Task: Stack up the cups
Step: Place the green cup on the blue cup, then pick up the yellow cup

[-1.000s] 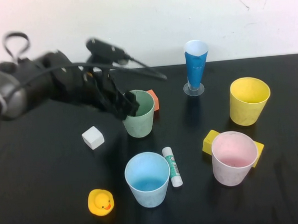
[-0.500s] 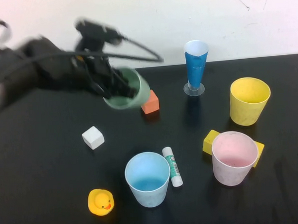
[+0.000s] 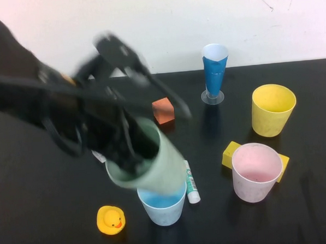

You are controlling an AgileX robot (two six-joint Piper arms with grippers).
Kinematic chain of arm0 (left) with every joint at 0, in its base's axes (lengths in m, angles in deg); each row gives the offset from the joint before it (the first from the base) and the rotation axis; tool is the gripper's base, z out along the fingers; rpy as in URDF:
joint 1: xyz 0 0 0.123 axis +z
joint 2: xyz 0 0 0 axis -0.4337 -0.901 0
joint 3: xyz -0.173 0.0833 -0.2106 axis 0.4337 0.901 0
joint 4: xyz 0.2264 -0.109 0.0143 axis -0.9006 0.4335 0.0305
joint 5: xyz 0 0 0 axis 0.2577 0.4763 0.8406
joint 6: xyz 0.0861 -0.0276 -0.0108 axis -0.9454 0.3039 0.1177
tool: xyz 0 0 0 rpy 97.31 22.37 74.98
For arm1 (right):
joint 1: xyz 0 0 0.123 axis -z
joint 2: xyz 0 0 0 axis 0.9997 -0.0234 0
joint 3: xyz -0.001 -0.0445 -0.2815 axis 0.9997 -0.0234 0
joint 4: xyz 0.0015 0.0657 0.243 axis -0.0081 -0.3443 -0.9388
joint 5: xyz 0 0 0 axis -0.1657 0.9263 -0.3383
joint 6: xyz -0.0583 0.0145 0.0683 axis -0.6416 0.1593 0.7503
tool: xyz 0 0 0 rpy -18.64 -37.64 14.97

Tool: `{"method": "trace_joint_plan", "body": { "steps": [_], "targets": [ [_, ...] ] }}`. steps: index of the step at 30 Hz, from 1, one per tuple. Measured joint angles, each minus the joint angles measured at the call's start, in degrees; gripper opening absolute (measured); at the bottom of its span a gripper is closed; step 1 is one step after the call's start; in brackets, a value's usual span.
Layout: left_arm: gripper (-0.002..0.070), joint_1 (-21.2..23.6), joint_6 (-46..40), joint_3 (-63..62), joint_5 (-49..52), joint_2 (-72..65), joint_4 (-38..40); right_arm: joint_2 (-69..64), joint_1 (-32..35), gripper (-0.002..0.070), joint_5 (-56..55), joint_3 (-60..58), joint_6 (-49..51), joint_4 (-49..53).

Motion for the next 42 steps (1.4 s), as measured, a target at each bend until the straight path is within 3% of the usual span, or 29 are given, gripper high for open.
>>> {"method": "trace_joint_plan", "body": {
  "steps": [6,12,19,22,26,30,33,38,42],
  "targets": [
    [0.0036,-4.40,-0.24,6.08,-6.91,-1.03,-6.44,-0.35,0.00,-0.0003,0.00,0.00,0.00,-0.21],
    [0.0036,-4.53,1.18,7.99,-16.72,-1.08,-7.96,-0.57,0.00,-0.0003,0.00,0.00,0.00,-0.57],
    [0.0040,-4.53,1.40,8.02,-17.22,-1.76,-8.31,-0.57,0.00,-0.0003,0.10,0.00,0.00,-0.69],
    [0.0090,-4.53,1.40,8.12,-17.28,-2.39,-8.43,-0.57,0.00,-0.0003,0.10,0.00,0.00,-0.82],
    [0.0234,-4.53,1.40,8.12,-17.97,-2.53,-8.43,-0.57,0.00,-0.0003,0.18,0.00,0.00,-0.94],
    [0.0277,-4.53,1.40,8.12,-19.62,-2.53,-8.43,-0.57,0.00,-0.0003,0.88,0.00,-0.68,-1.49],
    [0.0246,-4.53,1.40,8.12,-20.90,-1.47,-9.04,-0.57,0.00,-0.0003,3.38,0.30,-7.16,-6.15],
    [0.0071,-4.53,1.88,7.44,-21.93,3.88,-13.62,-3.26,0.00,-0.0003,10.45,5.77,-22.40,-17.73],
    [0.0015,-4.53,5.77,7.35,-21.57,10.17,-19.90,-9.10,0.00,-0.0003,16.36,14.26,-26.51,-22.56]
  ]
}}
